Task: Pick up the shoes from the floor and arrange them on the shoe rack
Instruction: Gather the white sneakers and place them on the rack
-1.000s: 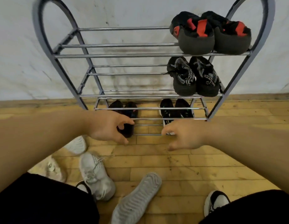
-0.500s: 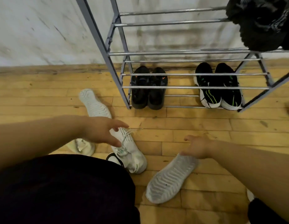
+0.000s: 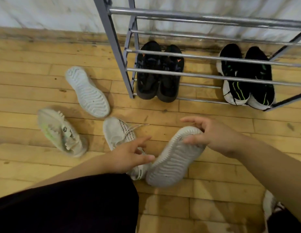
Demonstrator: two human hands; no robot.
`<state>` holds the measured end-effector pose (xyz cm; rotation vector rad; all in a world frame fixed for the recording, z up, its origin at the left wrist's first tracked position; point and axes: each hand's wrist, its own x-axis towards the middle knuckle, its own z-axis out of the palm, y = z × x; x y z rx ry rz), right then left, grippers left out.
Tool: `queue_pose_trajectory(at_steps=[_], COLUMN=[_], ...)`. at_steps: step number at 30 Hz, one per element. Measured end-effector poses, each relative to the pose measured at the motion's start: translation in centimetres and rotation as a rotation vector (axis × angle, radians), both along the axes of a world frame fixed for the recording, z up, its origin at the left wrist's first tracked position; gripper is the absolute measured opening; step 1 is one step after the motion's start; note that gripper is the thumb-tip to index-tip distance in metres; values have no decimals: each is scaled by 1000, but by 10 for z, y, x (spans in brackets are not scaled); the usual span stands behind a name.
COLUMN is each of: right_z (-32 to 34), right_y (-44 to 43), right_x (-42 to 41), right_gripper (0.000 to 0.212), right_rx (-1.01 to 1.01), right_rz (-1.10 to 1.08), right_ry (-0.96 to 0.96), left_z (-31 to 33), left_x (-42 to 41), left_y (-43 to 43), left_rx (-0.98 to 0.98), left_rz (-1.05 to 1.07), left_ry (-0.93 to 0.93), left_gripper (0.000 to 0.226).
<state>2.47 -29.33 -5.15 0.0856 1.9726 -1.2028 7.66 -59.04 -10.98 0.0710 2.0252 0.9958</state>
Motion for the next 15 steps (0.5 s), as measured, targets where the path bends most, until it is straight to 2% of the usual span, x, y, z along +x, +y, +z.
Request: queue_pose_trajectory(at_steps=[4,6,9,11,13,15], right_z=[29,35,40,41,41,39], right_y=[1,6,10,9,6,-1], right_x=[-17,-19,-19,-18,-15,-8], right_gripper=[76,77,76,74,72,75], right_rx=[-208,-347,-488,-437,-325,-278], right_rz=[143,105,9,0,40,50], right_ry=[-3,-4,20,75,123,86], left_z=[15,25,49,59,55,52], left_x=[-7,-8,-9,-10,-8,-3], left_y=[5,12,24,26,22,15], left_rx=[192,305,409,398,343,261], left_rz=[117,97,49,71,81,149], left_ry=[-25,-57,9,133,274,396], left_gripper=[89,82,46,38,46,52])
